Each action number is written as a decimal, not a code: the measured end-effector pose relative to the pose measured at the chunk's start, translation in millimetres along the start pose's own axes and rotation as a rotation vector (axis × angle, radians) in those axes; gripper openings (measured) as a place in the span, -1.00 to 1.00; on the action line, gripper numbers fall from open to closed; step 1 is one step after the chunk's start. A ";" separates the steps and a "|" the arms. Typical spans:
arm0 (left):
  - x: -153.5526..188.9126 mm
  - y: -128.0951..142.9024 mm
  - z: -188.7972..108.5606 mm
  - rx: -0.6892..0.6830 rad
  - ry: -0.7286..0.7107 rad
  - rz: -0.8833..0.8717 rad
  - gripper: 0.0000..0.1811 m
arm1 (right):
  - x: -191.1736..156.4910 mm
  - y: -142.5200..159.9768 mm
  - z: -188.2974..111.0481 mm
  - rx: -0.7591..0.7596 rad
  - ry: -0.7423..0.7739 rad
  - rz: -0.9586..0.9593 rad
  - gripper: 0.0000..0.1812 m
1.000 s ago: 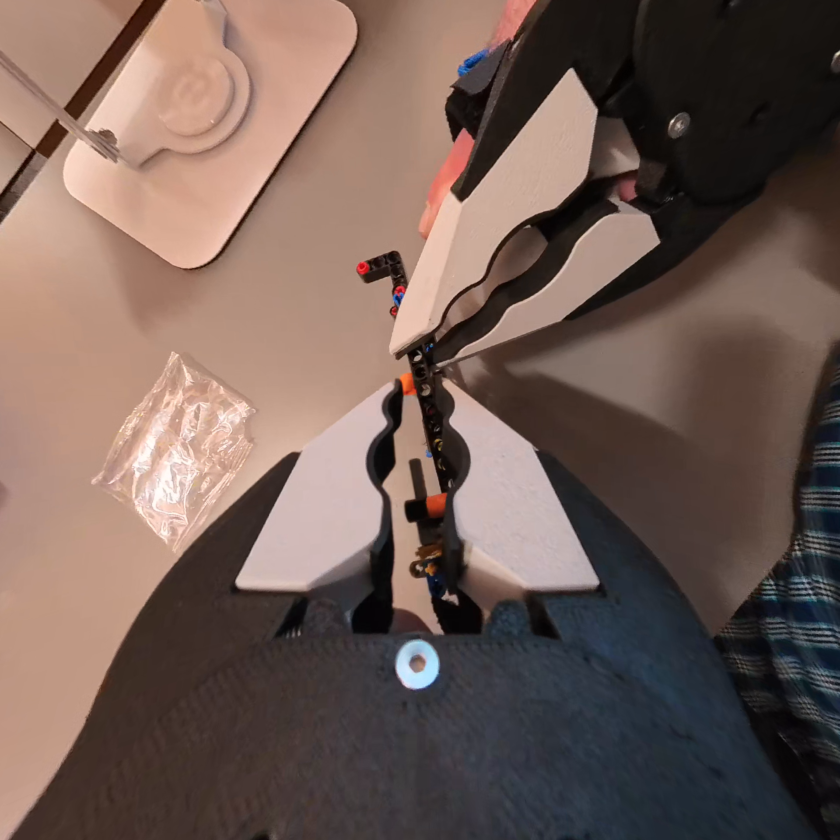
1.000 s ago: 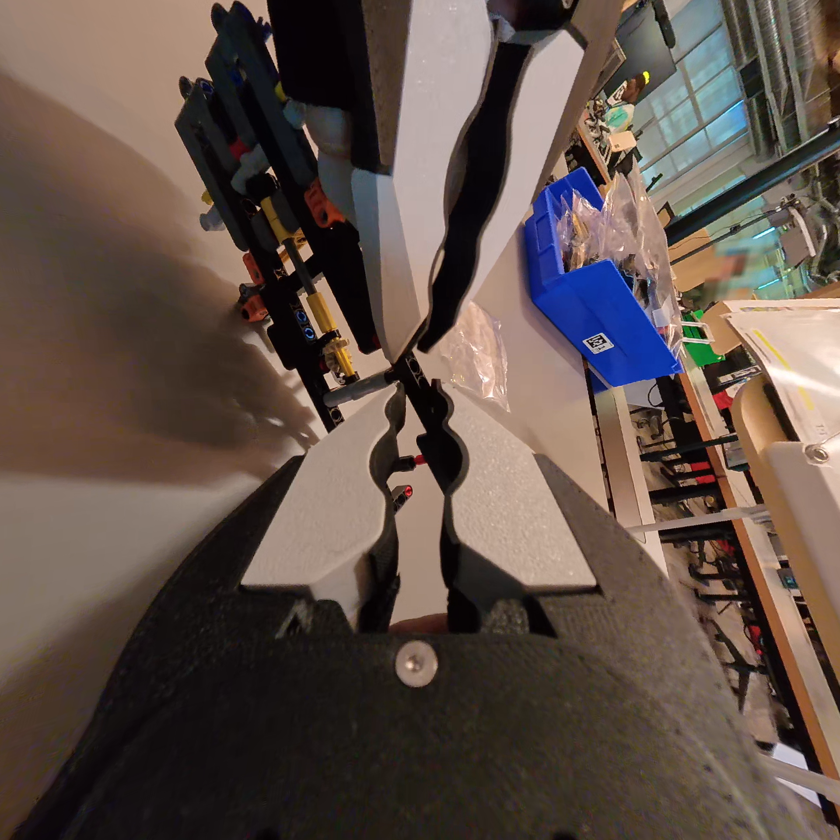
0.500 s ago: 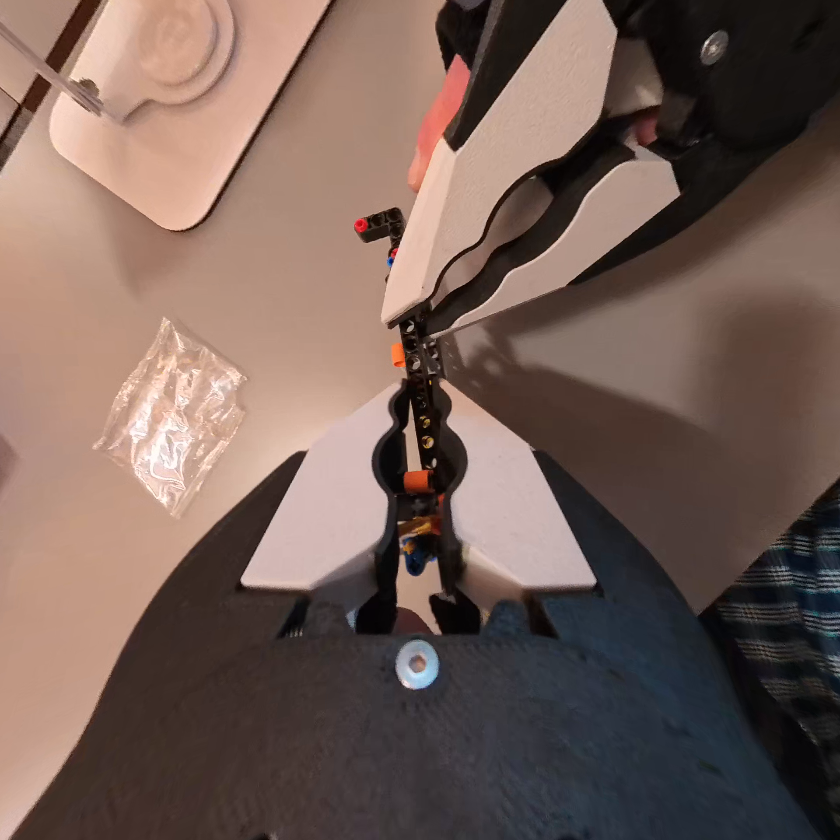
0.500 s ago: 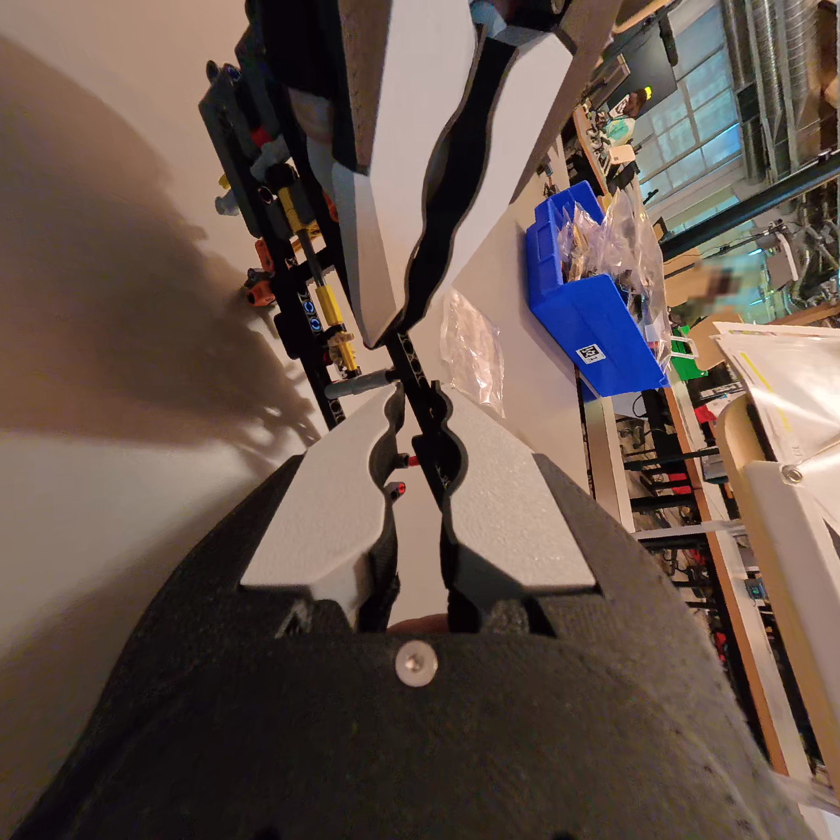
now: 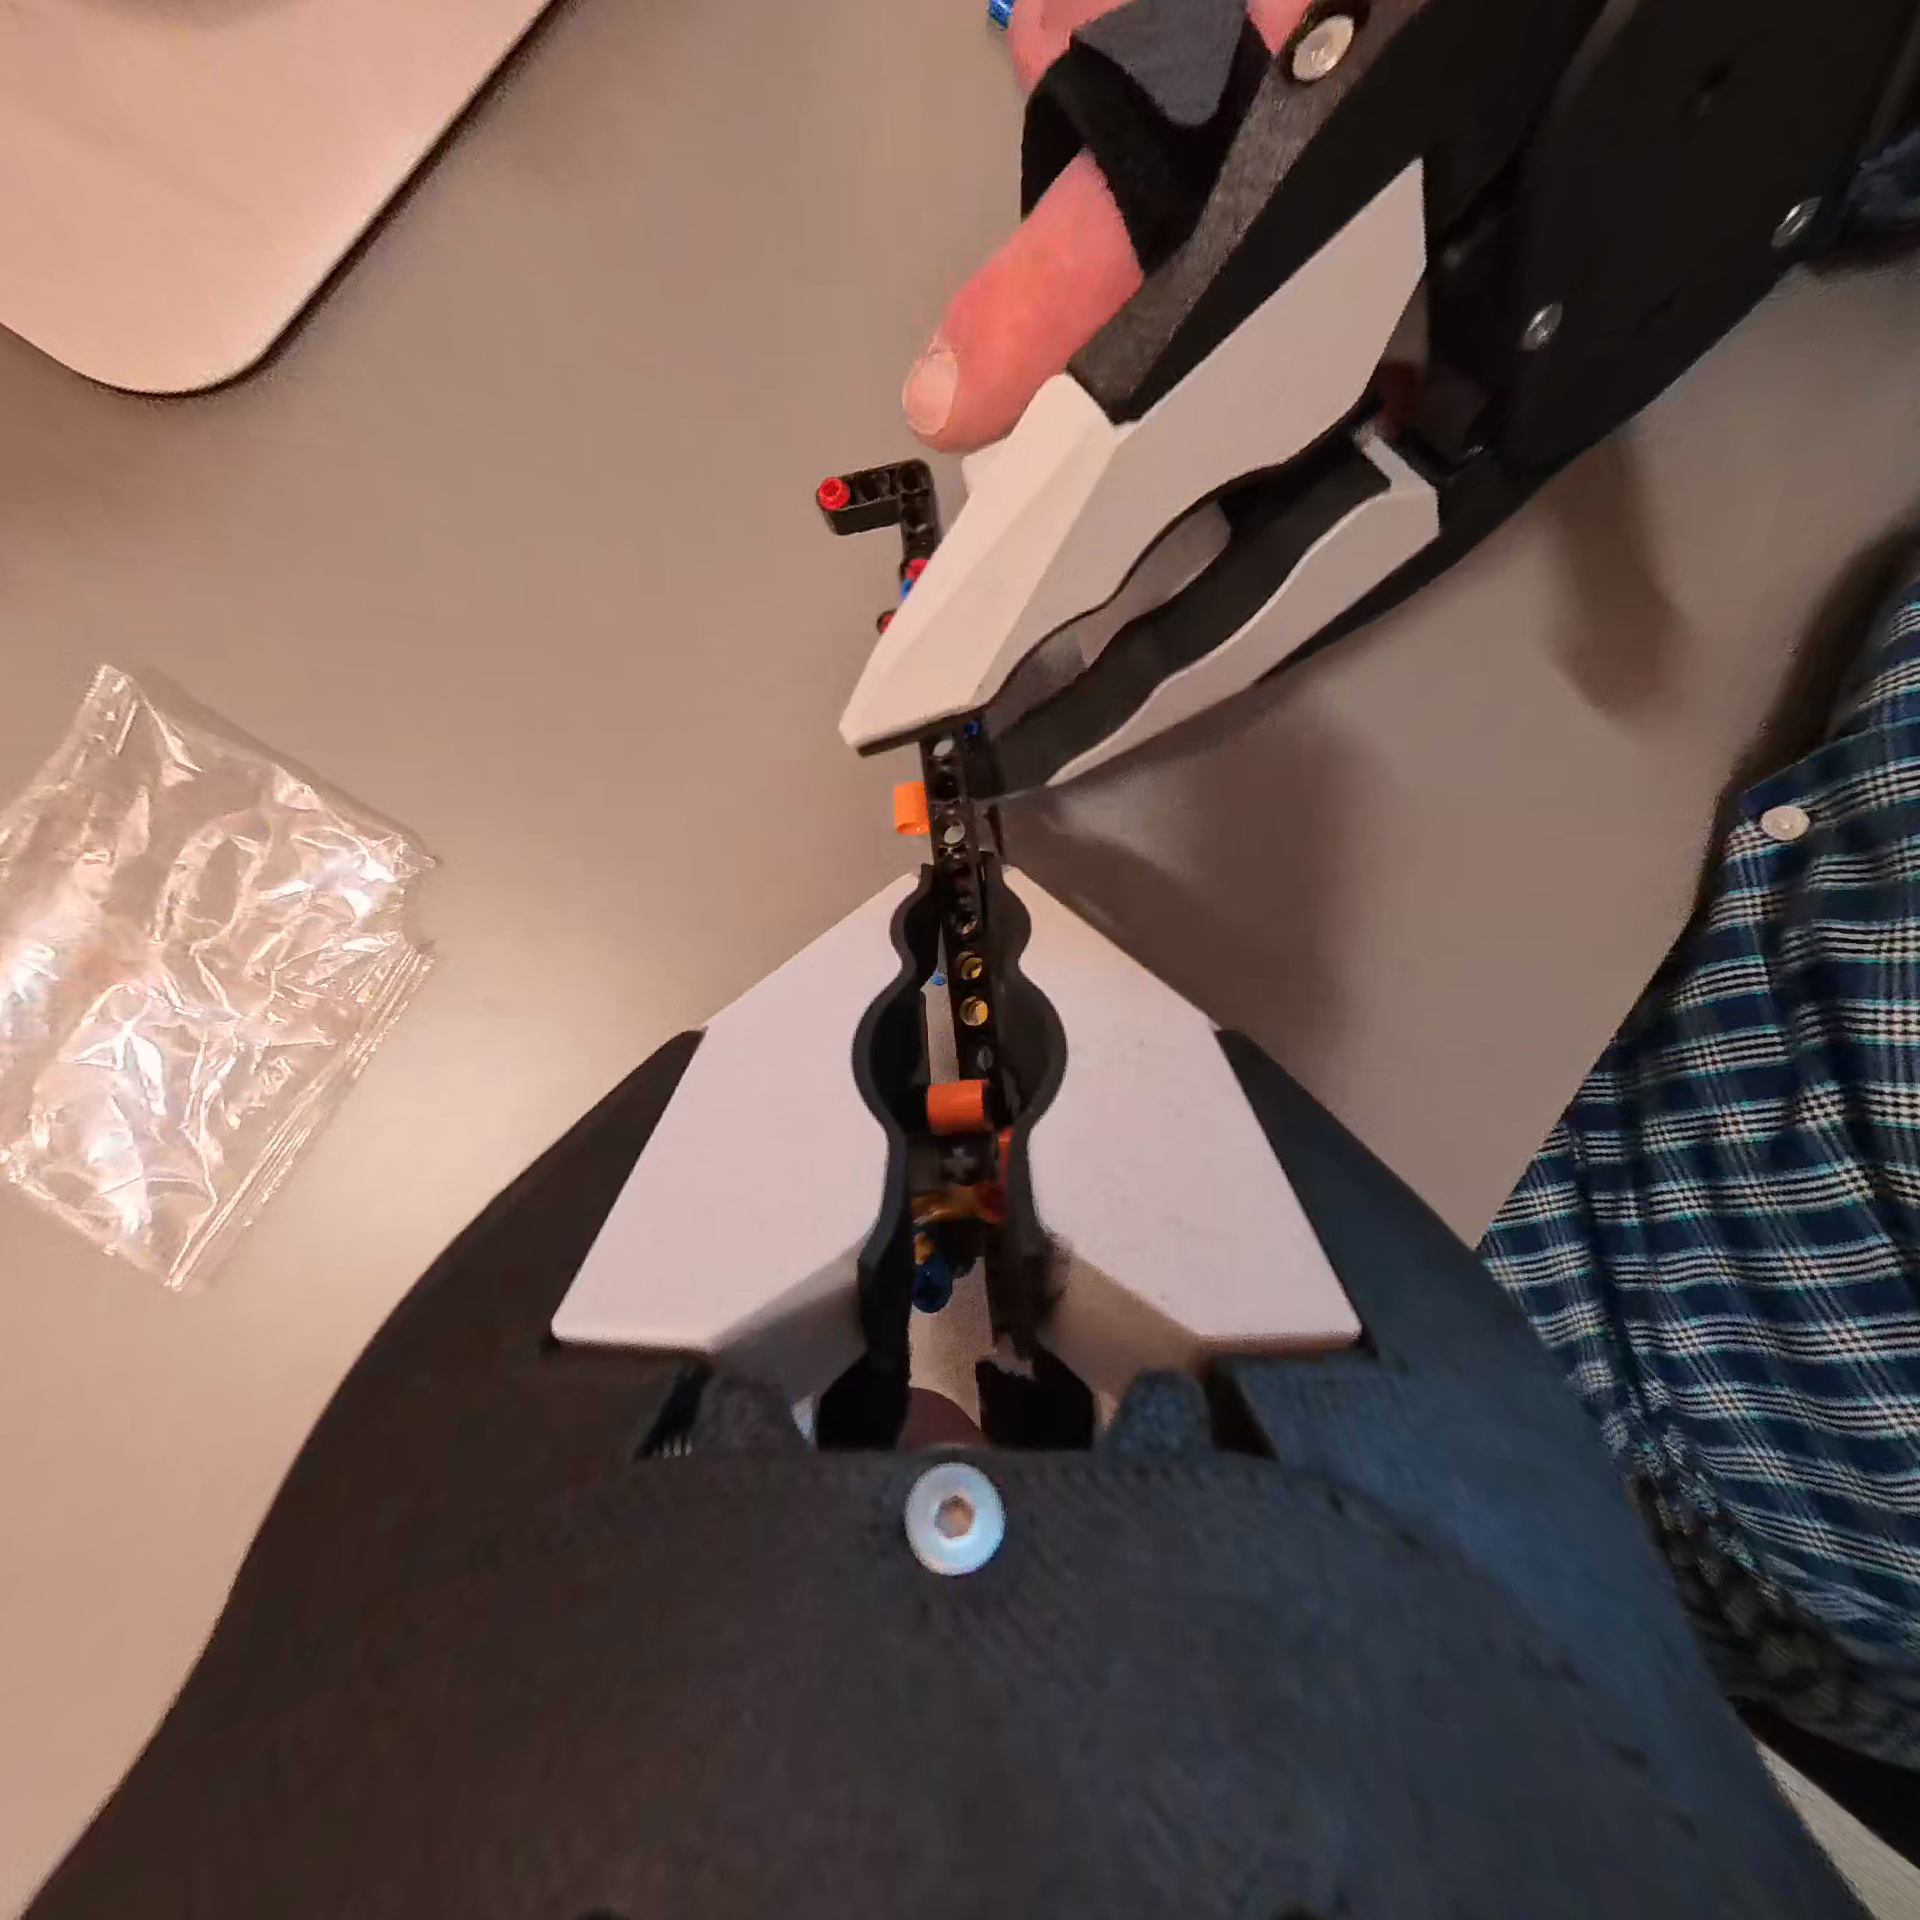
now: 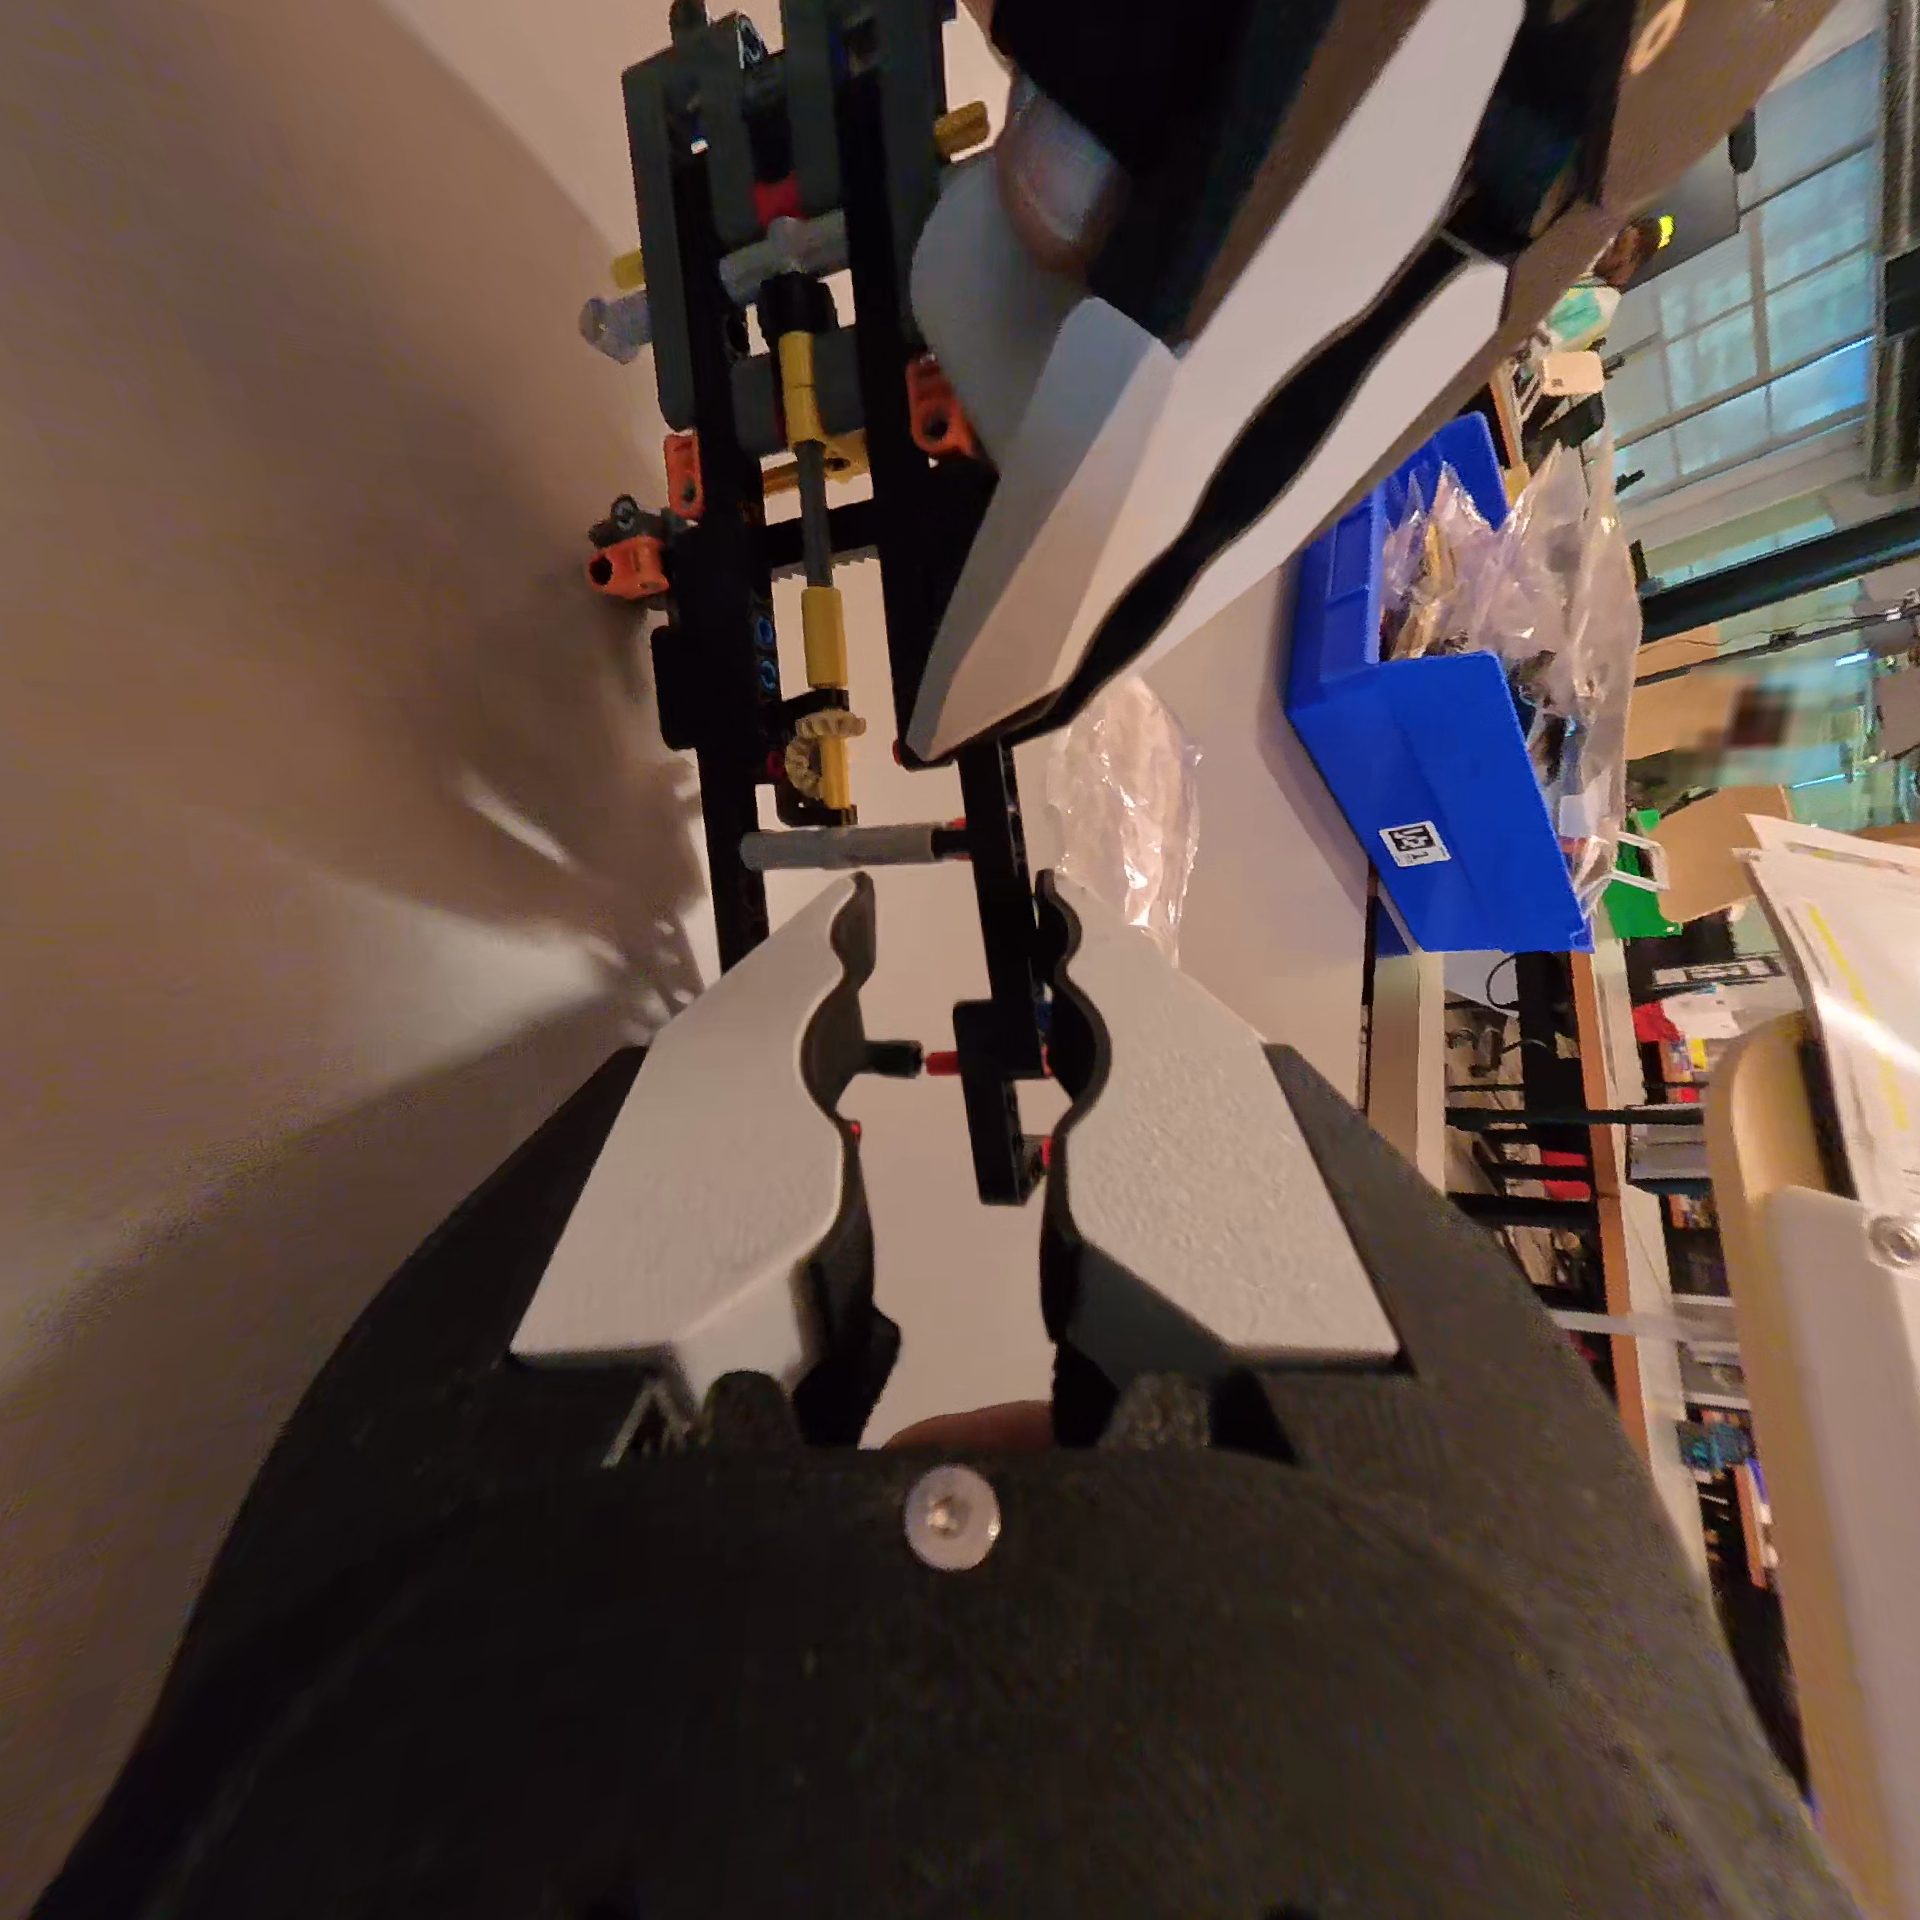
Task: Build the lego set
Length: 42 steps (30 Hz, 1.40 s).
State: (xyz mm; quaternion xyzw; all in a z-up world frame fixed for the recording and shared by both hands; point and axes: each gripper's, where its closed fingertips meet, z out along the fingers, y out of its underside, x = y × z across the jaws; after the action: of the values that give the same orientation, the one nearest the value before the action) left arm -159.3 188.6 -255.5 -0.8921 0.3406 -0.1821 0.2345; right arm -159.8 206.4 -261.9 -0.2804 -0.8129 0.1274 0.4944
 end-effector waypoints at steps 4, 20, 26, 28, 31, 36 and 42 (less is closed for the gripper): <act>-1.6 1.8 1.2 0.006 0.012 -0.021 -0.94 | -3.3 2.3 5.5 -0.025 0.016 0.011 -0.62; -3.2 5.4 -0.5 0.024 0.118 -0.106 -0.94 | -19.1 -4.7 3.8 -0.016 0.003 -0.021 -0.22; -10.7 9.9 1.7 0.017 0.236 -0.184 -0.93 | -18.0 0.3 16.6 -0.028 -0.025 -0.021 -0.24; -12.6 12.4 2.5 0.007 0.264 -0.192 -0.92 | -19.1 2.0 20.0 -0.036 -0.043 -0.036 -0.23; -14.5 14.2 4.6 0.005 0.299 -0.199 -0.92 | -20.8 2.9 20.5 -0.026 -0.105 -0.021 -0.24; -15.3 16.7 6.8 0.006 0.334 -0.197 -0.92 | -23.9 2.7 21.0 0.003 -0.174 0.006 -0.25; -14.2 17.9 6.2 -0.007 0.371 -0.182 -0.92 | -24.2 2.9 21.4 0.009 -0.212 0.023 -0.21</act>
State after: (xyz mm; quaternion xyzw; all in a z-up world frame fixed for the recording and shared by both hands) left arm -175.6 188.5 -272.7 -0.8711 0.2964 -0.3628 0.1472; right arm -169.1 196.1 -291.3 -0.2722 -0.8568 0.1658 0.4054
